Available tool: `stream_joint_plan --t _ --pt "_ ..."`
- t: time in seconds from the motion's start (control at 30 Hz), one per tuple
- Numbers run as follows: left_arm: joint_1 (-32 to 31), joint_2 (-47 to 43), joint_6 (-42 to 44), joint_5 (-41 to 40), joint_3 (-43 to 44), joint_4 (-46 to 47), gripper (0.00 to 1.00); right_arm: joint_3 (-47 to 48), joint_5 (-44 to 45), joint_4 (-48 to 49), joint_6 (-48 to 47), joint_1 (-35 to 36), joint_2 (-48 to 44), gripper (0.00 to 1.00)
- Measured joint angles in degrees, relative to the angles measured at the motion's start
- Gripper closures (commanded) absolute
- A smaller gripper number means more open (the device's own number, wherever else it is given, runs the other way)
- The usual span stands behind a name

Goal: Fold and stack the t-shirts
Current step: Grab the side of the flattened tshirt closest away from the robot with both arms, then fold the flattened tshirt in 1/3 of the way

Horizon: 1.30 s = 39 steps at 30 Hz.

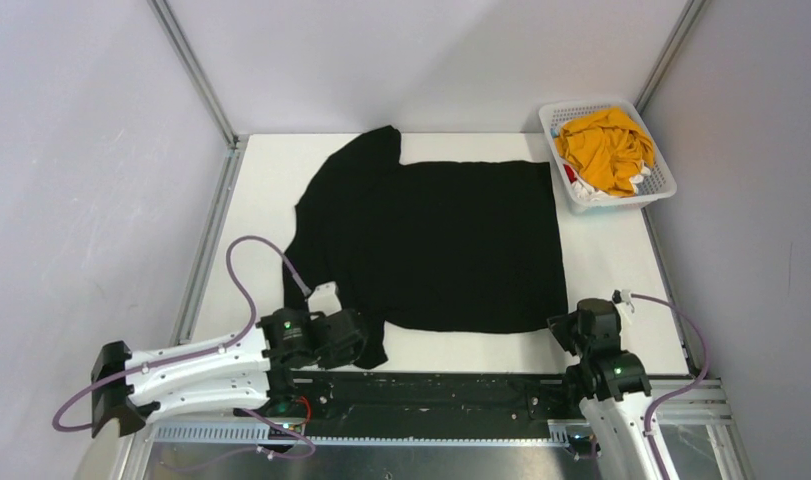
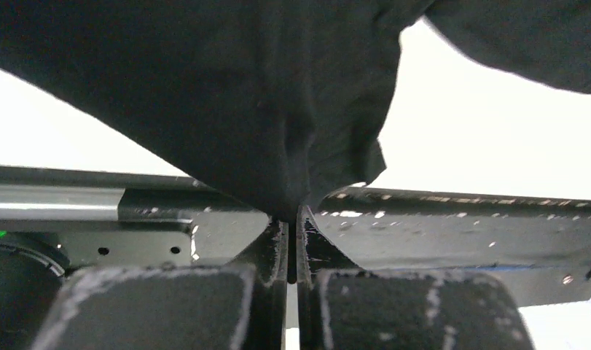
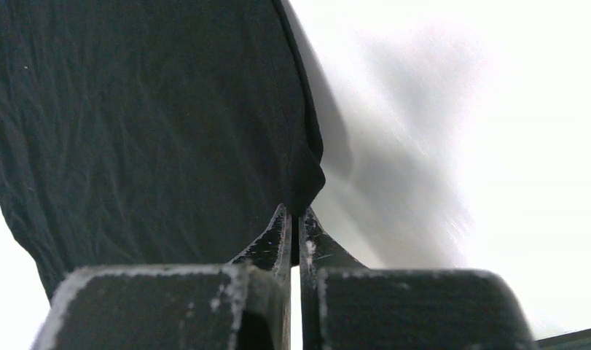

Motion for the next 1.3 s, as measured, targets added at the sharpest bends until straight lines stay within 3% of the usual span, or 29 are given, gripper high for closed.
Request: stream_joint_plan --t 0.13,0.47,0.77,1.3 --pt "2.16 5.29 3.91 -4.72 6.86 1.31 1.0 1.01 -0.17 3.45 -1.42 0.02 5.97 1.0" --pt "20.11 13.53 18.73 -9.6 14.84 11.32 1.0 9.77 -0.39 15.32 -5.4 -0.33 27.63 1.0" --pt "34.03 18.4 28.87 -9.57 20.37 18.12 1.0 17.25 -0.26 23.26 -7.65 -3.1 40.04 1.0" --pt "44.74 35.47 46.38 -5.88 34.86 26.84 1.0 25.9 -3.23 34.56 -9.9 -6.05 58.6 1.0"
